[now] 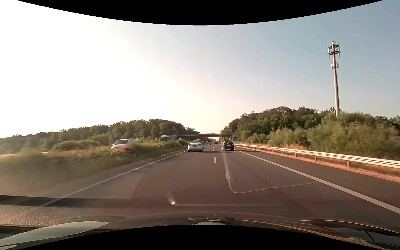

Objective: Follow the waypoints while adhering to traffic rules and regulations

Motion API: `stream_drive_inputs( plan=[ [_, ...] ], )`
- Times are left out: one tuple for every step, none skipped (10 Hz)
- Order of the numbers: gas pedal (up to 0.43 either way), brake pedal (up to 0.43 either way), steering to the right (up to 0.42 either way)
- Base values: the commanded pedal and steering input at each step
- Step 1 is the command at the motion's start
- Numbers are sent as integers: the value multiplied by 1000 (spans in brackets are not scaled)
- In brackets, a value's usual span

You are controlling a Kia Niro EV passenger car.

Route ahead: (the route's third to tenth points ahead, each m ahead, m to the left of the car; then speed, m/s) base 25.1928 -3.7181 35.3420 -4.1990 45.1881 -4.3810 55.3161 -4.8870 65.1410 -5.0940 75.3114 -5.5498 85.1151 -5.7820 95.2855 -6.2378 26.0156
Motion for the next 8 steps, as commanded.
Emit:
stream_drive_inputs(
  plan=[
    [228,0,-1],
    [228,0,-1],
    [228,0,-1],
    [228,0,-1],
    [228,0,-1],
    [228,0,0],
    [228,0,0],
    [228,0,1]
  ],
)
